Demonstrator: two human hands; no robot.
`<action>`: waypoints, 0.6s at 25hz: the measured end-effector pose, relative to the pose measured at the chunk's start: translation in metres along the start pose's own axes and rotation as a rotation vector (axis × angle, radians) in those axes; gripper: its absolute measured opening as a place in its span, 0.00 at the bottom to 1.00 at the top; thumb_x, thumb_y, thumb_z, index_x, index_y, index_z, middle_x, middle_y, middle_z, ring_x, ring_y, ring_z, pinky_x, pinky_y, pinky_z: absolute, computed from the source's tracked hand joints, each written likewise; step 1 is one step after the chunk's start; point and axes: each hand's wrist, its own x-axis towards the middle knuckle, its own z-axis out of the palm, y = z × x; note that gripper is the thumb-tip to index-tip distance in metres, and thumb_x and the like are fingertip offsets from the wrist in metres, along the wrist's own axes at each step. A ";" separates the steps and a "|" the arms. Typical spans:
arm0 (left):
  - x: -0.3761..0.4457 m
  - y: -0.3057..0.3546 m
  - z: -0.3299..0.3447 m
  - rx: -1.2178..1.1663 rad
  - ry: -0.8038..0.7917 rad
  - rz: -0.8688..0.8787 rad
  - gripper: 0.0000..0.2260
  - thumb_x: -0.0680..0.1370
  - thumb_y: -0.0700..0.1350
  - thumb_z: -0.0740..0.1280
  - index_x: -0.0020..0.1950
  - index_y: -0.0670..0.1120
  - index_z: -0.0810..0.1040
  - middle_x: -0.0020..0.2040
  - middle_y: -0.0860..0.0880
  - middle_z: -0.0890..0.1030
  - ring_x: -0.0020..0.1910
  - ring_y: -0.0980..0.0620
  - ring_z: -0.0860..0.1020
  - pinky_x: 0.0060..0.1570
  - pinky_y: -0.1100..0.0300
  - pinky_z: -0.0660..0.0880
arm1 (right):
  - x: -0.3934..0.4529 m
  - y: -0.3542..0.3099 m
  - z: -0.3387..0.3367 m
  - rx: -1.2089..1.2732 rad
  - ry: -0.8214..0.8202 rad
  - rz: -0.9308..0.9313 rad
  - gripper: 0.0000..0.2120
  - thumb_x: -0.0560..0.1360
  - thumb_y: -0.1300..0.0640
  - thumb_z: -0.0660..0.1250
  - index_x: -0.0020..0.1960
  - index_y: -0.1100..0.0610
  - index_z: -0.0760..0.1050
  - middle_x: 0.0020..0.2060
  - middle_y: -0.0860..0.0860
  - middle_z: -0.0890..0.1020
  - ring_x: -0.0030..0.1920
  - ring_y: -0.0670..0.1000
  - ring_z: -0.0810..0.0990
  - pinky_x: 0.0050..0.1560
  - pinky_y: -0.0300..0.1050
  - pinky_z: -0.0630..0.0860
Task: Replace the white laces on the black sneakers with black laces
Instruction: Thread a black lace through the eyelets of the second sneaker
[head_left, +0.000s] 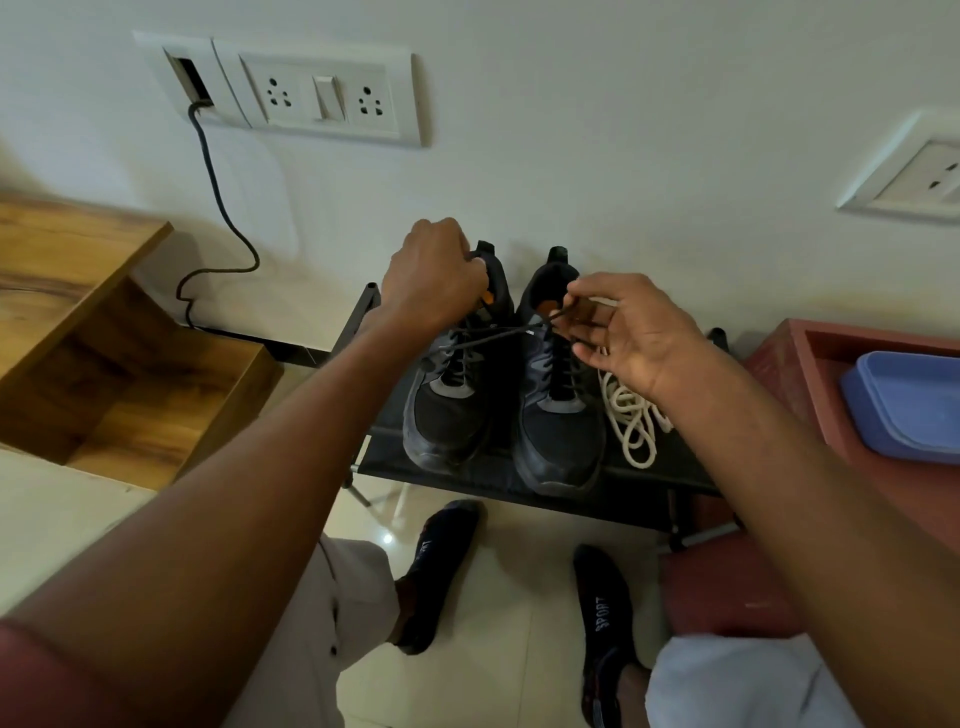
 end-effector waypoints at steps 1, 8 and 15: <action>-0.004 0.006 0.000 -0.092 0.014 0.068 0.11 0.80 0.47 0.67 0.60 0.46 0.80 0.56 0.49 0.80 0.49 0.49 0.79 0.48 0.52 0.78 | -0.008 -0.006 -0.002 0.125 -0.049 0.003 0.07 0.77 0.58 0.70 0.40 0.53 0.77 0.36 0.49 0.82 0.44 0.51 0.85 0.55 0.51 0.74; -0.047 0.059 -0.005 -0.958 -0.514 0.221 0.21 0.86 0.60 0.58 0.70 0.48 0.77 0.54 0.47 0.86 0.58 0.47 0.84 0.60 0.44 0.78 | -0.049 -0.040 -0.020 -0.321 0.049 -0.640 0.05 0.81 0.60 0.68 0.54 0.59 0.81 0.33 0.53 0.78 0.26 0.46 0.68 0.26 0.37 0.63; -0.048 0.014 0.014 -0.106 -0.151 -0.061 0.15 0.82 0.55 0.69 0.42 0.46 0.86 0.39 0.48 0.85 0.40 0.46 0.83 0.52 0.46 0.81 | -0.021 -0.019 -0.046 -0.264 0.389 -0.545 0.06 0.78 0.61 0.72 0.48 0.53 0.86 0.39 0.49 0.86 0.31 0.41 0.74 0.31 0.34 0.70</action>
